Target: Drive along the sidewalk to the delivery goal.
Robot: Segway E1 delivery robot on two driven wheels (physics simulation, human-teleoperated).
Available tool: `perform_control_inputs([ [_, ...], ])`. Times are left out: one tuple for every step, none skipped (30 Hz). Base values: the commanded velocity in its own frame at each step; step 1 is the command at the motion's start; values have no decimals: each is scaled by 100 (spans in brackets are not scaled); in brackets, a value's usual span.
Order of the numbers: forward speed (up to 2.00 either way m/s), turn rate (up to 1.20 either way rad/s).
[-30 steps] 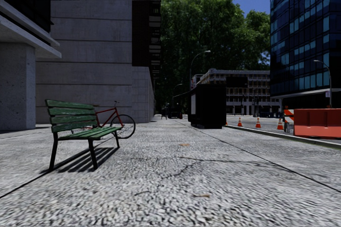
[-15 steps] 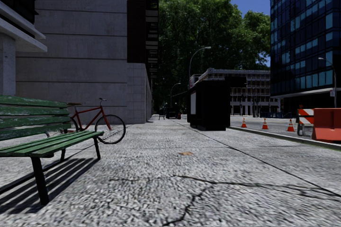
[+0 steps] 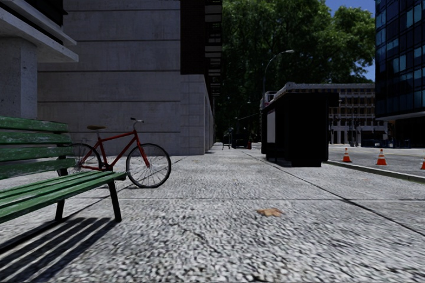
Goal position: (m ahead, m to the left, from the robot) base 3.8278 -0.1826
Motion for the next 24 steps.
perform_control_inputs([
  [200, 0],
  [200, 0],
  [200, 0],
  [200, 0],
  [200, 0],
  [200, 0],
  [200, 0],
  [200, 0],
  [200, 2],
  [200, 21],
  [200, 21],
  [200, 30],
  [200, 33],
  [200, 33],
  [200, 33],
  [200, 26],
  [200, 4],
  [200, 0],
  [200, 0],
  [200, 0],
  [200, 13],
  [200, 29],
  [200, 29],
  [200, 31],
])
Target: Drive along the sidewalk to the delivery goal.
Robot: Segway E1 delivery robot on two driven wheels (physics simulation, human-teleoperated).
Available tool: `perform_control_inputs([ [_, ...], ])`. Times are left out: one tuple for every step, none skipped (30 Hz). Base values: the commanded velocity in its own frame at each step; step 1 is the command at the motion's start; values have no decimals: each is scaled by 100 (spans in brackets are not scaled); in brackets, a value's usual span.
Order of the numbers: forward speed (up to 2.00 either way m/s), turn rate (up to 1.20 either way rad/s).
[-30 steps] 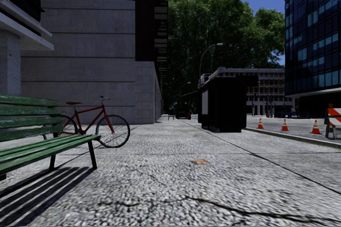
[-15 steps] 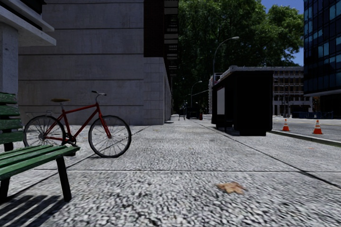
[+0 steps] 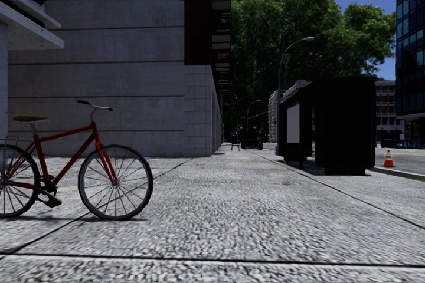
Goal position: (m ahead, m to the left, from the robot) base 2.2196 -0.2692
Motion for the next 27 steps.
perform_control_inputs([
  [200, 11],
  [200, 11],
  [200, 0],
  [200, 0],
  [200, 0],
  [200, 0],
  [200, 0],
  [200, 0],
  [200, 0],
  [200, 0],
  [200, 0],
  [200, 0],
  [200, 0],
  [200, 0],
  [200, 0],
  [200, 0],
  [200, 0],
  [200, 0],
  [200, 0],
  [200, 0],
  [200, 0],
  [200, 0],
  [200, 0],
  [200, 0],
  [200, 0],
  [200, 0],
  [200, 0],
])
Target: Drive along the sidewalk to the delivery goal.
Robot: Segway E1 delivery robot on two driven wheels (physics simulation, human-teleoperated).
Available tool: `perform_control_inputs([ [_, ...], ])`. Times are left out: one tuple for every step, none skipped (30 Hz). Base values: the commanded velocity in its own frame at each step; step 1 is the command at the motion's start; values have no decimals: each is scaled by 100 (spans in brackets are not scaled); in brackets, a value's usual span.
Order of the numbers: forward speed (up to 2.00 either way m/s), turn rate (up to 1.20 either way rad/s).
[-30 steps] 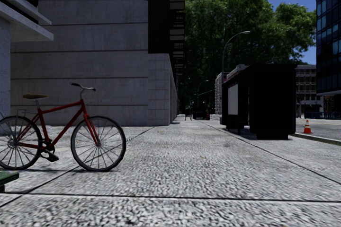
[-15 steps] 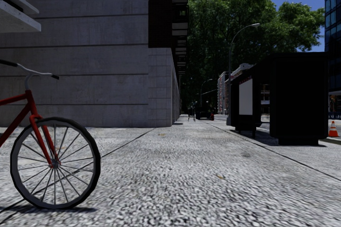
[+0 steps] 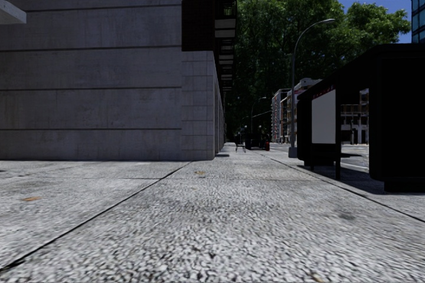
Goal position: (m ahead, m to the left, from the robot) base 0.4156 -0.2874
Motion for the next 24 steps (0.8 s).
perform_control_inputs([
  [200, 0],
  [200, 0],
  [200, 0],
  [200, 0],
  [200, 0],
  [200, 0],
  [195, 0],
  [183, 0],
  [183, 0],
  [174, 0],
  [167, 0],
  [165, 0],
  [165, 0],
  [164, 0],
  [164, 0],
  [160, 0],
  [160, 0],
  [154, 0],
  [136, 0],
  [0, 0],
  [0, 0],
  [0, 0],
  [0, 0],
  [0, 0],
])
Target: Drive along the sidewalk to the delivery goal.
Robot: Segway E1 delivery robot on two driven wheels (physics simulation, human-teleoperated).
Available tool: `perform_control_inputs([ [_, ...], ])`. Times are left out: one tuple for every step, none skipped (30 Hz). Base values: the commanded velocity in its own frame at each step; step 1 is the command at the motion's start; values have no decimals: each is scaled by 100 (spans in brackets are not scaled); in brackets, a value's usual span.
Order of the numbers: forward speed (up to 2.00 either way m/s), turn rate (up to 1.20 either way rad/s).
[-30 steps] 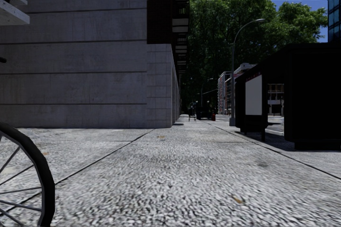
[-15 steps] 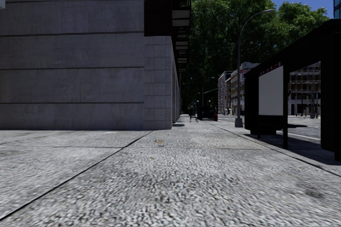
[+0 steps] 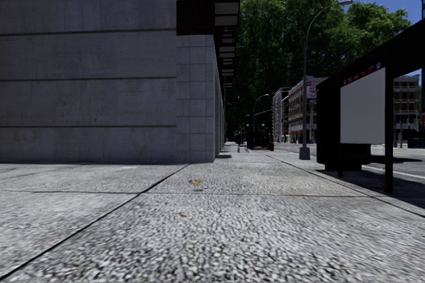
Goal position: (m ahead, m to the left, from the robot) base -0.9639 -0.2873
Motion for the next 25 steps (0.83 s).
perform_control_inputs([
  [0, 0],
  [0, 0],
  [0, 0],
  [0, 0],
  [0, 0],
  [0, 0],
  [0, 0],
  [0, 0],
  [0, 0],
  [0, 0],
  [0, 0],
  [0, 0],
  [0, 0],
  [0, 0],
  [0, 0],
  [0, 0],
  [0, 0],
  [0, 0],
  [0, 0],
  [0, 0],
  [0, 0],
  [0, 0],
  [0, 0],
  [0, 0],
  [0, 0],
])
